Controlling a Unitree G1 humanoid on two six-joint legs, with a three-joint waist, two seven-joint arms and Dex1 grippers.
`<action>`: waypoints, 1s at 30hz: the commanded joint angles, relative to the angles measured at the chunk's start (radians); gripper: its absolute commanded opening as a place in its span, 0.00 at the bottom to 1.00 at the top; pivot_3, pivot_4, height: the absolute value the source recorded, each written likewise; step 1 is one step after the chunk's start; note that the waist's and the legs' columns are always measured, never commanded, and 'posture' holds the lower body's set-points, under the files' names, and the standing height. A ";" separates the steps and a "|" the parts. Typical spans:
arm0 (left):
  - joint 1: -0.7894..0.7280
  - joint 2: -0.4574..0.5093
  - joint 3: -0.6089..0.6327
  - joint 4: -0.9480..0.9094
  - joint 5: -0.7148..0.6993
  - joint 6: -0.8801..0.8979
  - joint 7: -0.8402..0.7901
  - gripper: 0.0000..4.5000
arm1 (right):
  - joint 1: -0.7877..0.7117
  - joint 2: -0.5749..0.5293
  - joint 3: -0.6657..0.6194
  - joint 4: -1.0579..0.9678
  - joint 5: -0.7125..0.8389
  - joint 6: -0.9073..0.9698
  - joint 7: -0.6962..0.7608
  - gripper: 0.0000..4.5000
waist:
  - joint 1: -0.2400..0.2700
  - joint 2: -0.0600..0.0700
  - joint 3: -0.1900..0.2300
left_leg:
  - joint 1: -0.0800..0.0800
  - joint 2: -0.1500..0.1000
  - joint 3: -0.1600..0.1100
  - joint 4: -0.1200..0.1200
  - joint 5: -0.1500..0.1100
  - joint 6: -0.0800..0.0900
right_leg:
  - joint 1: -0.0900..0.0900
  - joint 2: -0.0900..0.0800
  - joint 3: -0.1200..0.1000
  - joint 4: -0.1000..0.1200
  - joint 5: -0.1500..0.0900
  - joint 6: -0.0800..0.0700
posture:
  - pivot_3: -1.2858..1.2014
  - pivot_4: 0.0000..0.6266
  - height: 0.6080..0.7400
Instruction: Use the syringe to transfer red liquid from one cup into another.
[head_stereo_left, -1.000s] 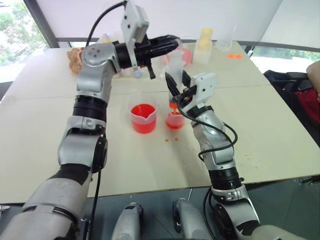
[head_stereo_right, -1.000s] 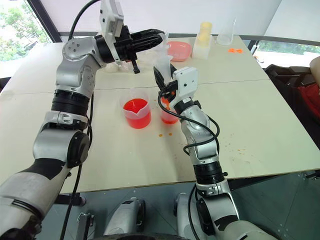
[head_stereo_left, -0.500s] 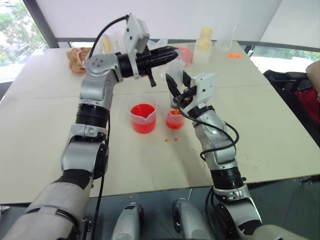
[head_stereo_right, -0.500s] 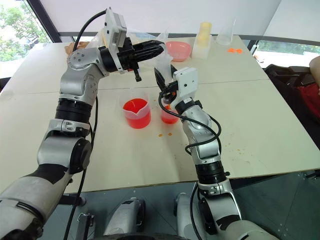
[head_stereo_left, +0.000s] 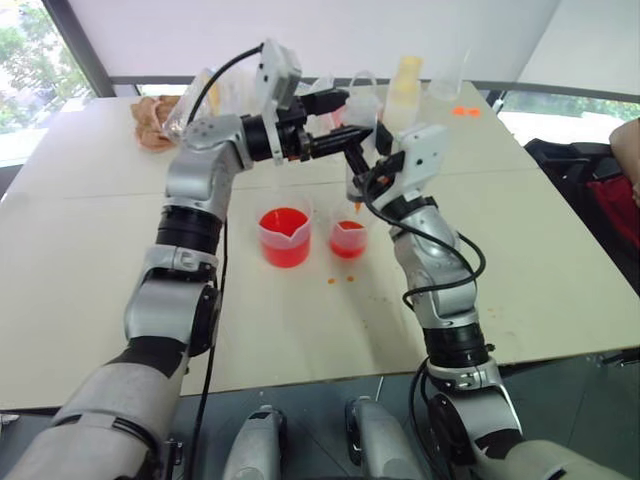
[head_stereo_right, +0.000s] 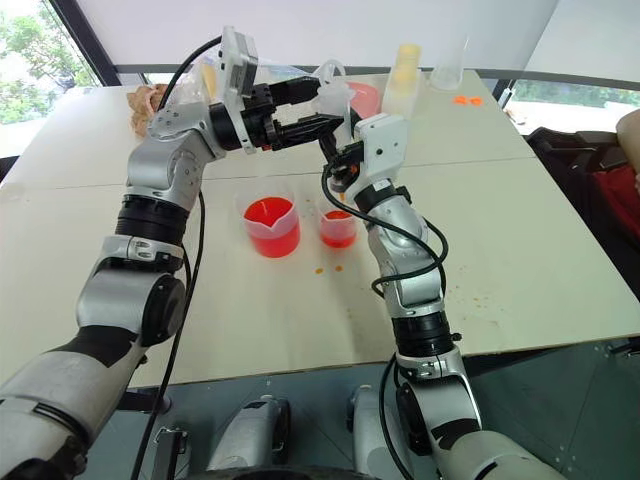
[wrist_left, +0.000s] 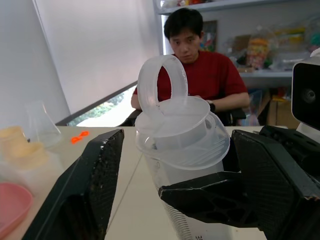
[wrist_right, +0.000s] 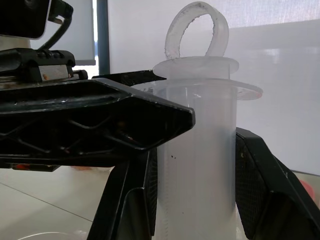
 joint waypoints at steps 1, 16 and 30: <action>0.023 0.048 0.077 -0.092 -0.072 0.080 0.061 0.75 | -0.022 0.003 -0.004 -0.080 0.028 -0.006 0.011 0.32 | 0.000 0.000 0.000 | 0.000 0.000 0.000 0.000 0.000 0.000 | 0.000 0.000 0.000 0.000 0.000 0.000 | 0.52 0.24 1.00; 0.611 0.319 0.179 -1.003 -0.363 0.562 0.257 0.75 | -0.270 -0.400 -0.424 -0.038 0.620 0.975 -0.077 0.32 | 0.024 0.000 0.000 | 0.000 0.000 0.000 0.000 0.000 0.000 | 0.001 -0.004 0.000 -0.001 0.000 0.000 | 0.52 0.24 1.00; 0.976 0.414 0.084 -1.231 -0.363 0.520 0.294 0.75 | -0.176 -0.533 -0.312 0.342 0.510 1.203 0.038 0.32 | 0.026 0.000 0.000 | 0.001 0.000 0.003 0.000 0.000 0.000 | 0.003 -0.001 0.002 -0.003 0.000 -0.001 | 0.52 0.24 1.00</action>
